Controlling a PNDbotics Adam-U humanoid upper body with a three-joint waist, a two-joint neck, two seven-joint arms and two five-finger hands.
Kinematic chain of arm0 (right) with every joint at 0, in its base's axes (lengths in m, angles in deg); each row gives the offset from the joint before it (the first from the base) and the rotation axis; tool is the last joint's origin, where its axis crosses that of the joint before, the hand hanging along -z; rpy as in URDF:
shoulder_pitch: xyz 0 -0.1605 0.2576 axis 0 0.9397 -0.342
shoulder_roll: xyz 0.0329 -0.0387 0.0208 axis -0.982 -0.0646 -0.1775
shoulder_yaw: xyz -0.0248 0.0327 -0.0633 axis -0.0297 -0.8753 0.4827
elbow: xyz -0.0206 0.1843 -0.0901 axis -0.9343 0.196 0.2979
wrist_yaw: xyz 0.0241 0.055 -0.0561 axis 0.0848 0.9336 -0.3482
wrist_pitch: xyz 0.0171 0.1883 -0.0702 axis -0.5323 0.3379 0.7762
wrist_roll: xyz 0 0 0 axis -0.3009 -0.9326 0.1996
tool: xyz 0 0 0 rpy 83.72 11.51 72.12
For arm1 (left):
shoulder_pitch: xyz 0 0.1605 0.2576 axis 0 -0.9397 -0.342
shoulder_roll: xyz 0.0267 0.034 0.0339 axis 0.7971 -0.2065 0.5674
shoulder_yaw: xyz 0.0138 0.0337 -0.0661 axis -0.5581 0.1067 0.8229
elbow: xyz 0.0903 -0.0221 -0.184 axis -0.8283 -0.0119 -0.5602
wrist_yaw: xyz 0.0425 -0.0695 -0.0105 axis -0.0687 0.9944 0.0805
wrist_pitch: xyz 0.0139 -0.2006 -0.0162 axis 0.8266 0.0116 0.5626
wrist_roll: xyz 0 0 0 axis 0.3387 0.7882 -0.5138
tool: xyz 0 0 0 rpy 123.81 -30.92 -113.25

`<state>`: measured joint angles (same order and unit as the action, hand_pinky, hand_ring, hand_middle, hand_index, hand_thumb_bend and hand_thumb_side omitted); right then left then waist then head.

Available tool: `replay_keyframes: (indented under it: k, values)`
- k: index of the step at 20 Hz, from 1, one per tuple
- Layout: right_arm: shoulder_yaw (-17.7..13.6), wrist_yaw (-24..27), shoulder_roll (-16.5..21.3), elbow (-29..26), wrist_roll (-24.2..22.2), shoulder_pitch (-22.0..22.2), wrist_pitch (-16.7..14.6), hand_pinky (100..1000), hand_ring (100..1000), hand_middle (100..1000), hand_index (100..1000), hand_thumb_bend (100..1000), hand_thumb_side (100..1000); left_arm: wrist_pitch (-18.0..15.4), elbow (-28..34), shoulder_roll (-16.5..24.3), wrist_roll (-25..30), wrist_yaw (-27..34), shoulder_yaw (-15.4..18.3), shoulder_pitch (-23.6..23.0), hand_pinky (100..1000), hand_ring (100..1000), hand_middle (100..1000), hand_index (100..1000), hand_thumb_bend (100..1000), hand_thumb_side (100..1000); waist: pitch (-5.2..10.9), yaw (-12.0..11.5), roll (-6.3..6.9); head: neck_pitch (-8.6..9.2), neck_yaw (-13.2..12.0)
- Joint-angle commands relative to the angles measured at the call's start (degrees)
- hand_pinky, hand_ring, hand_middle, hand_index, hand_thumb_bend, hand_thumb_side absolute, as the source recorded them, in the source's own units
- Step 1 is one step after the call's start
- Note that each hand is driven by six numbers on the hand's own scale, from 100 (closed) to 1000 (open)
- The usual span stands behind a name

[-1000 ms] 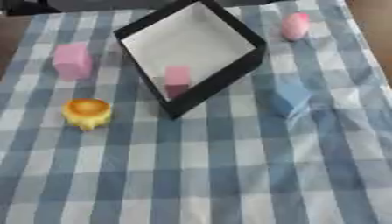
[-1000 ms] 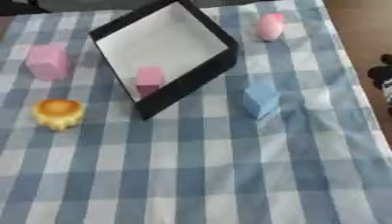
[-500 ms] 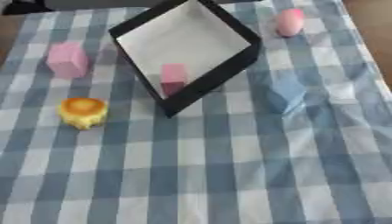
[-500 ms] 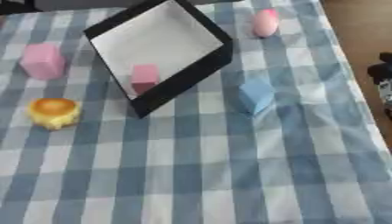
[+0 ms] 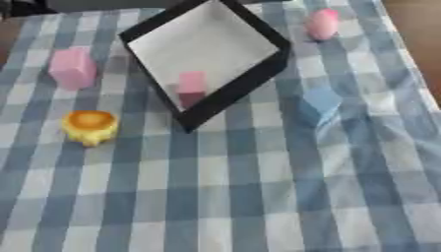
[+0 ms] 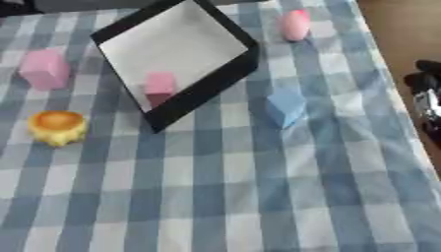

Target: Pick up objects on the table and place them in the box.

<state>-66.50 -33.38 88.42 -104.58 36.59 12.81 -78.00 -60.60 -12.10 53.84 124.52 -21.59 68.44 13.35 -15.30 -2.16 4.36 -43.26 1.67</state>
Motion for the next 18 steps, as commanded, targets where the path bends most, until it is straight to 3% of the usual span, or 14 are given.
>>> replay_keyframes:
  k: [1,2,3,5,6,7,8,11,14,18]
  values:
    - [-0.08,-0.72,1.54,-1.03,-0.12,0.02,-0.29,842,782,651,801,100,584,-1.05,0.84,2.75,2.99,-1.50,0.20,1.73,882,891,860,911,100,673,1.84,-0.17,0.71,-0.07,0.32]
    - [-0.01,-0.89,1.50,-1.03,-0.18,0.06,-0.32,842,781,650,801,100,584,-1.35,0.95,2.72,3.36,-1.86,0.01,1.94,900,909,872,924,100,569,1.77,-0.18,0.73,-0.01,0.30]
    - [0.06,-1.05,1.43,-1.03,-0.24,0.06,-0.31,842,781,650,801,100,586,-1.66,1.02,2.66,3.83,-2.36,-0.22,2.19,910,917,876,927,100,519,1.71,-0.17,0.73,0.03,0.26]
    - [0.17,-1.27,1.33,-1.03,-0.29,-0.01,-0.23,841,781,650,801,100,586,-2.46,1.03,2.29,4.81,-3.27,-0.56,2.74,913,917,867,925,184,428,1.54,-0.11,0.68,0.22,0.08]
    - [0.22,-1.35,1.33,-1.03,-0.31,-0.05,-0.22,841,781,650,801,100,585,-2.90,0.99,2.08,5.17,-3.58,-0.69,2.99,914,915,863,920,276,352,1.45,-0.08,0.65,0.33,0.01]
    - [0.27,-1.42,1.34,-1.03,-0.33,-0.09,-0.24,841,781,650,801,100,585,-3.37,0.86,1.84,5.64,-3.91,-0.85,3.24,915,915,863,918,287,347,1.37,-0.04,0.62,0.40,-0.03]
    - [0.31,-1.49,1.38,-1.03,-0.35,-0.15,-0.31,841,781,650,801,100,583,-3.86,0.66,1.59,6.18,-4.36,-1.04,3.54,915,914,856,911,376,301,1.26,0.01,0.60,0.52,-0.07]
    - [0.39,-1.57,1.49,-1.03,-0.38,-0.33,-0.51,841,781,650,801,100,581,-5.15,-0.51,0.63,7.62,-5.95,-1.25,4.57,917,913,853,904,435,292,1.01,0.11,0.54,0.80,-0.19]
    - [0.39,-1.37,1.71,-1.03,-0.27,-0.66,-0.70,842,783,652,802,100,581,-5.92,-2.35,-0.70,8.53,-7.26,-1.22,5.79,922,917,854,905,468,379,0.81,0.25,0.56,1.00,-0.51]
    - [0.50,-0.80,2.07,-1.03,-0.33,-1.25,-0.84,841,782,651,802,100,578,-7.07,-4.70,-2.73,8.92,-9.32,-1.45,7.58,929,920,857,908,501,413,0.55,0.59,0.55,1.38,-1.04]
